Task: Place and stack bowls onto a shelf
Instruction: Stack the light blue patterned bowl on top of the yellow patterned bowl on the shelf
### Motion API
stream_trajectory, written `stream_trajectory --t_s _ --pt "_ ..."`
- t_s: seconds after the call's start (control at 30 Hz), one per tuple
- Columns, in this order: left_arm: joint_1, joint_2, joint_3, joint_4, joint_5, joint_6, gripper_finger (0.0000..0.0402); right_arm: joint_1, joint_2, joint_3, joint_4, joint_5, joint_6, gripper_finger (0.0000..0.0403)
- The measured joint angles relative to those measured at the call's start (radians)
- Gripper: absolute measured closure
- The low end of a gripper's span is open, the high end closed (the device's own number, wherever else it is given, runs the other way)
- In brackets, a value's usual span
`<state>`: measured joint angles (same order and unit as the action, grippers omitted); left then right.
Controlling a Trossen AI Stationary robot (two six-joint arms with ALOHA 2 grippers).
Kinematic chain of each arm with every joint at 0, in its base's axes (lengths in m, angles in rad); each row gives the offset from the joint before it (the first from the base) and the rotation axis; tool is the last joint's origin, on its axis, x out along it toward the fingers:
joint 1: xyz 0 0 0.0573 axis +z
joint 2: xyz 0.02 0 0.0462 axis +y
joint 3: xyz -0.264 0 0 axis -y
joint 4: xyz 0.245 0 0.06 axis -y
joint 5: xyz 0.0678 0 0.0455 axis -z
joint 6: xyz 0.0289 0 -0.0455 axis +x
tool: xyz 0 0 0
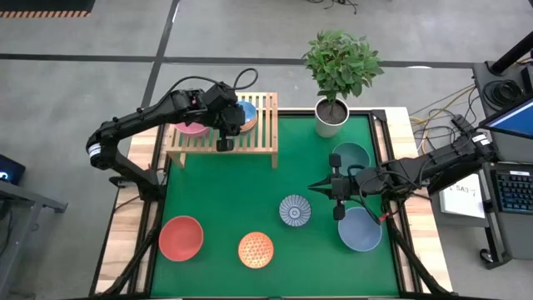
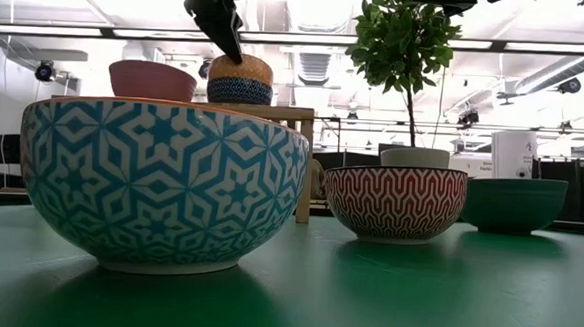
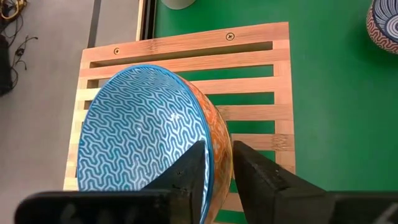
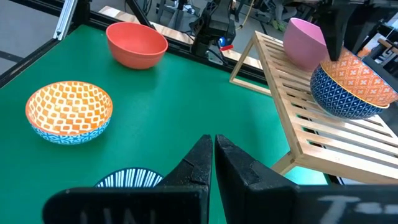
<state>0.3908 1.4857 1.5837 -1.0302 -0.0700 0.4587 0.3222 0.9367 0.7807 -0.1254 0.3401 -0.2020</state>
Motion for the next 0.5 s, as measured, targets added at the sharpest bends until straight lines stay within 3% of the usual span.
stream_trajectory --t_s 0.33,0.5 --pt "-0.001 0.0 0.083 -0.019 0.0 -0.031 0.0314 0.0 0.0 0.0 0.0 0.0 0.0 0.0394" --pt "-0.001 -0.005 0.119 -0.02 0.001 -0.027 0.0332 0.0 0.0 0.0 0.0 0.0 0.0 0.0394"
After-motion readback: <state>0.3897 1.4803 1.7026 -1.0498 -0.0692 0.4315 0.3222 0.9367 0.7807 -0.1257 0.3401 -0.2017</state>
